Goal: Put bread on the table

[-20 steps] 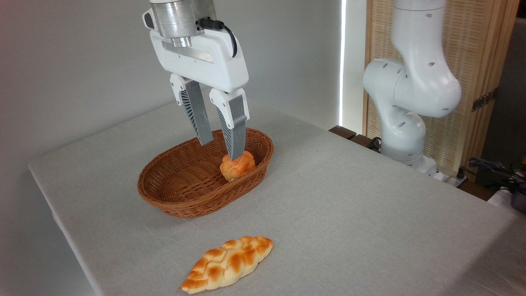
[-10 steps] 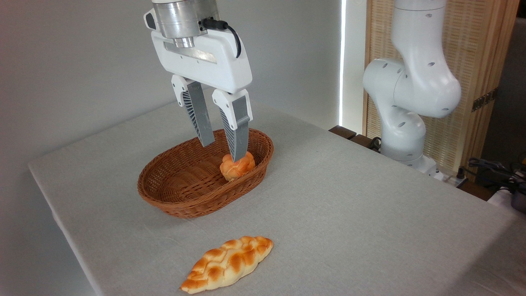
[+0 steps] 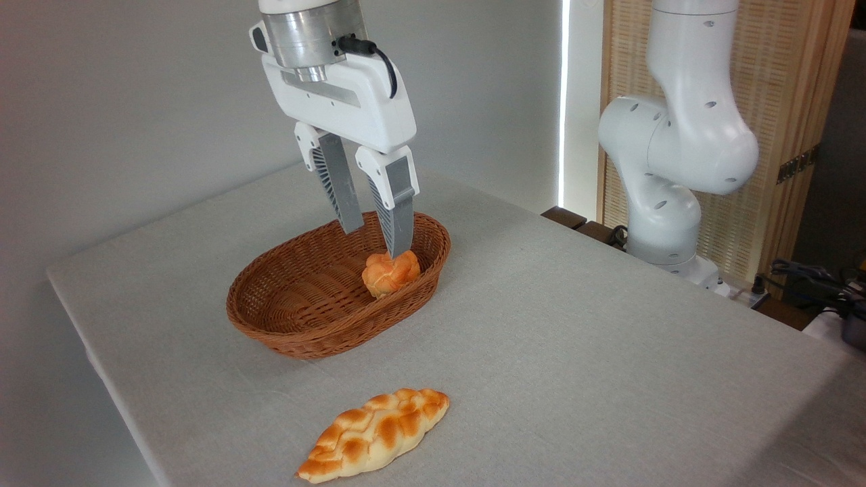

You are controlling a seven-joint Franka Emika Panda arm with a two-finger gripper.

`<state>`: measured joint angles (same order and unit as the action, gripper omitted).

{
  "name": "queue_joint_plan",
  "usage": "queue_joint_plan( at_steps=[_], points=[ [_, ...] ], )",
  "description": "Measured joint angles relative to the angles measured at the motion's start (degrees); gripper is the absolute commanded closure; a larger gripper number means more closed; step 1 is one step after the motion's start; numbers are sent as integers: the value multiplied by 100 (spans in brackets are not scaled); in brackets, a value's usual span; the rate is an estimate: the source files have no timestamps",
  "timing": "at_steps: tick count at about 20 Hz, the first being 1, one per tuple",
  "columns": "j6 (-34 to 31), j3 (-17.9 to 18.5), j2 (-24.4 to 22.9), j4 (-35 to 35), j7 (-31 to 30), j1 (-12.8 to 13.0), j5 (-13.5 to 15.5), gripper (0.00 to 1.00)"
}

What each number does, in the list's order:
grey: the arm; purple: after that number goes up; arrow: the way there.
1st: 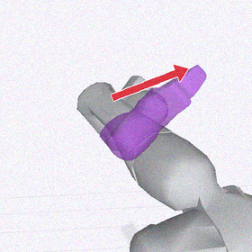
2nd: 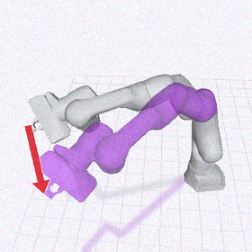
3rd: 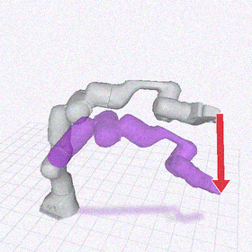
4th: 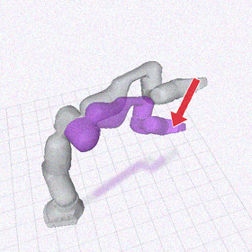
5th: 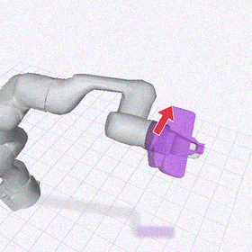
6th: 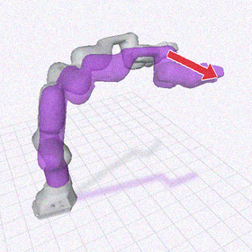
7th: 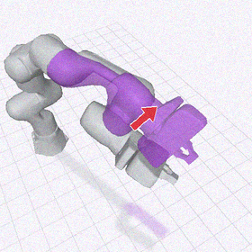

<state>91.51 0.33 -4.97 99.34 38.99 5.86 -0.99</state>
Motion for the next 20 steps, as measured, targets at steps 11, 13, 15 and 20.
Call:
queue_joint_plan(
  at_steps=[11,13,15,20],
  points=[
    [1759,-601,-475,2081,-460,623,558,0],
    [2097,-716,-475,2441,-519,687,558,0],
    [2266,-789,-475,2677,-523,721,558,0],
    [2343,-864,-487,2902,-523,728,557,0]
  ],
)
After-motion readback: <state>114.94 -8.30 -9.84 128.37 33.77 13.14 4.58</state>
